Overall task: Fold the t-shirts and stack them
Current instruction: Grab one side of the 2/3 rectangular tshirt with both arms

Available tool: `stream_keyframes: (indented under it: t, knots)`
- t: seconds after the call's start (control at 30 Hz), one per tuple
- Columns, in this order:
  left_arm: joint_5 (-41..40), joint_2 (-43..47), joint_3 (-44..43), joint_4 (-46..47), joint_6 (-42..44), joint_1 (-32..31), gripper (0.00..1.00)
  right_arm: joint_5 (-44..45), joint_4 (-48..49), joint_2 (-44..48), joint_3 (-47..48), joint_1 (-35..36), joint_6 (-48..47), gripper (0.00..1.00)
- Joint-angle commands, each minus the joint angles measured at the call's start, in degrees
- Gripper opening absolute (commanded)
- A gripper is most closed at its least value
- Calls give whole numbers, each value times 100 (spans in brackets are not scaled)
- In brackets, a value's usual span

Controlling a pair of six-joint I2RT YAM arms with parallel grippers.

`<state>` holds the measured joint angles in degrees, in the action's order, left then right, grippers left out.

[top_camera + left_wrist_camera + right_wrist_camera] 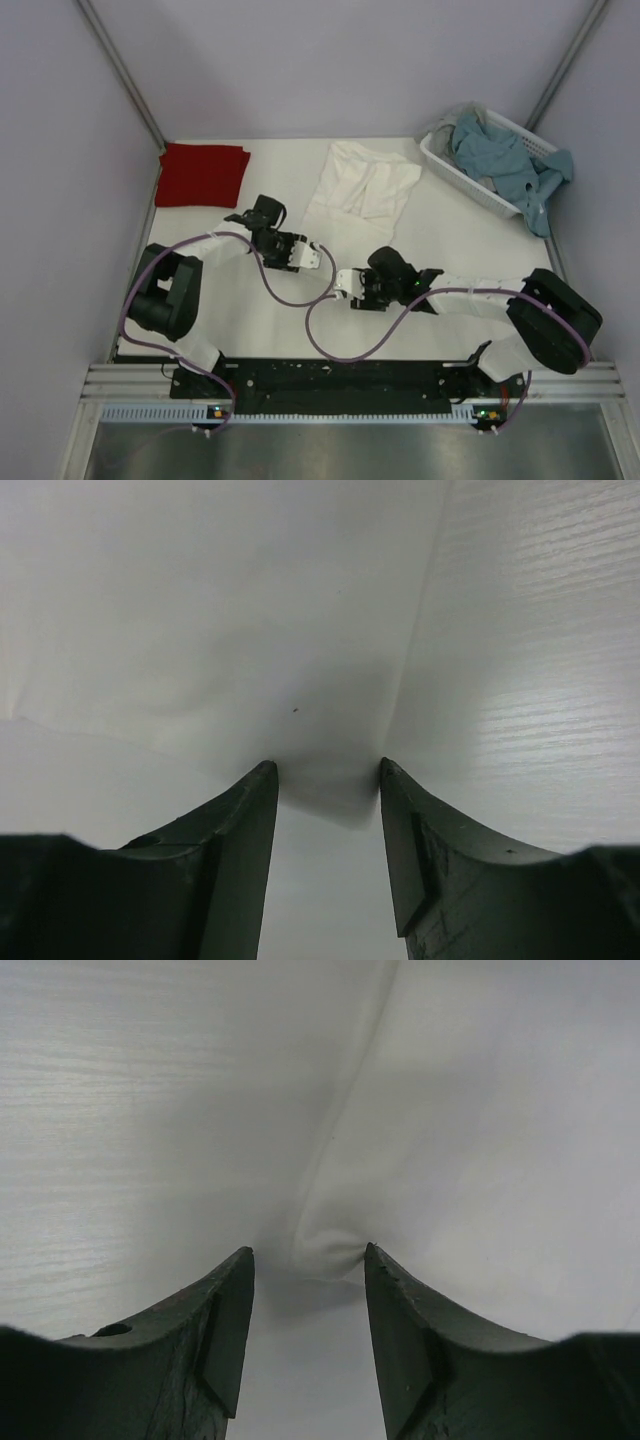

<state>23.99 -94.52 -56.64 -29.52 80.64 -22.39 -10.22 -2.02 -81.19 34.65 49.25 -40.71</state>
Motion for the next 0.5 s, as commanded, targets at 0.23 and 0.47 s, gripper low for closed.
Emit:
stream_keyframes:
  t: [0.23, 0.47]
  knots:
    - [-193, 57, 312, -362, 514, -81, 50, 345, -114, -512, 498, 225, -209, 35]
    - [-562, -163, 232, -107, -83, -178, 0, 450, -272, -302, 490, 225, -69, 0]
